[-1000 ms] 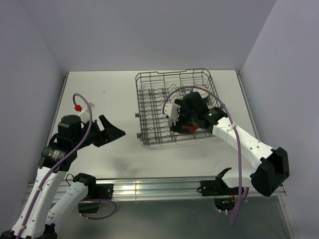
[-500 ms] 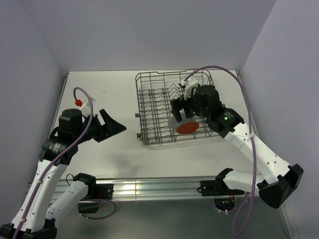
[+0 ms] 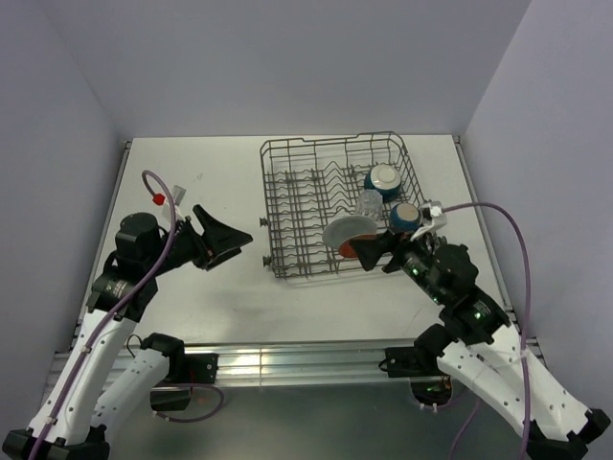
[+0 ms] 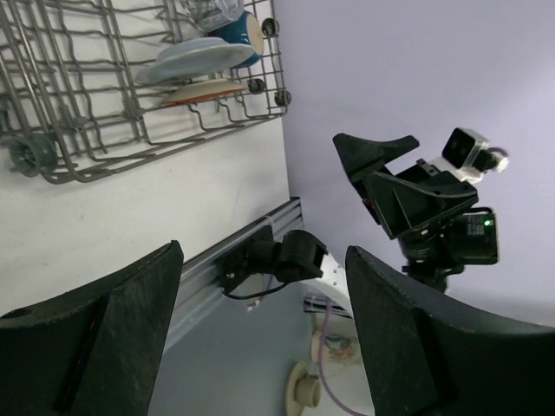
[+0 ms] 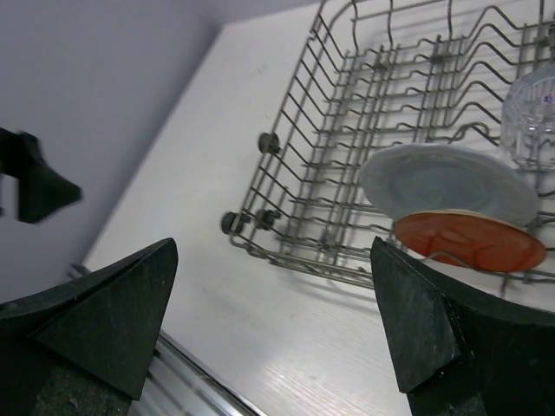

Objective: Load the mixed dishes into the dish rack

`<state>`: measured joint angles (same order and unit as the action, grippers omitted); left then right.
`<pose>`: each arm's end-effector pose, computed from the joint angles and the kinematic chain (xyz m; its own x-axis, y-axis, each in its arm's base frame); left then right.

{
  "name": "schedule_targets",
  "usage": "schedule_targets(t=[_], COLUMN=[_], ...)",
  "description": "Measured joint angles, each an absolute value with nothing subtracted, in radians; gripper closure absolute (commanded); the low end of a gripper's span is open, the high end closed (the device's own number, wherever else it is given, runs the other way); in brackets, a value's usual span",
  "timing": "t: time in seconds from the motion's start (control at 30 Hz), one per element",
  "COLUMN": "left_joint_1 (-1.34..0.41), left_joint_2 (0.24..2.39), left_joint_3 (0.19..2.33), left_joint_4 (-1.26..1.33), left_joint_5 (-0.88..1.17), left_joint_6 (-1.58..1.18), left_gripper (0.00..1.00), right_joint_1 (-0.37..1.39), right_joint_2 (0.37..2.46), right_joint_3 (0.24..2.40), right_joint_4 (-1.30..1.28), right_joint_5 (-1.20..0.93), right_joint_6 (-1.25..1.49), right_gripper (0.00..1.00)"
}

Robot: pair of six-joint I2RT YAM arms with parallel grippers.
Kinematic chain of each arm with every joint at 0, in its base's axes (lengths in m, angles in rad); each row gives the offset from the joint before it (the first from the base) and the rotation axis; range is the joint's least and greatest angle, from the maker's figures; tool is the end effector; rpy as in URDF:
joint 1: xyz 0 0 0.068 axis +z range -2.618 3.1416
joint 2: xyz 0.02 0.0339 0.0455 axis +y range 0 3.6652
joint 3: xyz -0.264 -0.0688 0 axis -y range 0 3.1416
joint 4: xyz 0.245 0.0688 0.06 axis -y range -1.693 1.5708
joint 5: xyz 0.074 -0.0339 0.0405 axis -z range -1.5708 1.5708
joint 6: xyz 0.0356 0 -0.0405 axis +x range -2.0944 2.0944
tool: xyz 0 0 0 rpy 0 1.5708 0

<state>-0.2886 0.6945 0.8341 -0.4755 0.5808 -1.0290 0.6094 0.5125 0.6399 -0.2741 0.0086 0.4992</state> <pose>0.1376 -0.0612 0.3418 -0.7923 -0.5120 -0.3319 0.1081 0.4176 -0.9022 0.1098 0.0763 0.3176 -0.3759 0.3214 -0.8691 -0.4390 0.7642 0.4725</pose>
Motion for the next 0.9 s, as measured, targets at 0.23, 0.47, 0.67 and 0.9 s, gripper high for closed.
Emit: schedule_targets(t=[0.23, 0.47, 0.67, 0.9], left_joint_1=[-0.281, -0.245, -0.206, -0.2], left_joint_2=[0.641, 0.505, 0.313, 0.027], left_joint_3=[0.69, 0.493, 0.296, 0.074], left_joint_4=[-0.329, -0.18, -0.038, 0.017], left_joint_5=[0.639, 0.689, 0.716, 0.707], left_joint_6=[-1.17, -1.336, -1.525, -1.784], left_gripper=[0.18, 0.18, 0.18, 0.17], right_joint_1=[0.609, 0.609, 0.609, 0.609], right_joint_2=[0.293, 0.053, 0.006, 0.006], right_joint_3=[0.5, 0.363, 0.332, 0.319], right_joint_4=[-0.274, -0.365, -0.45, -0.611], right_joint_5=[0.057, 0.083, 0.121, 0.169], right_joint_6=[0.723, 0.918, 1.022, 1.097], right_gripper=[0.0, 0.0, 0.0, 0.0])
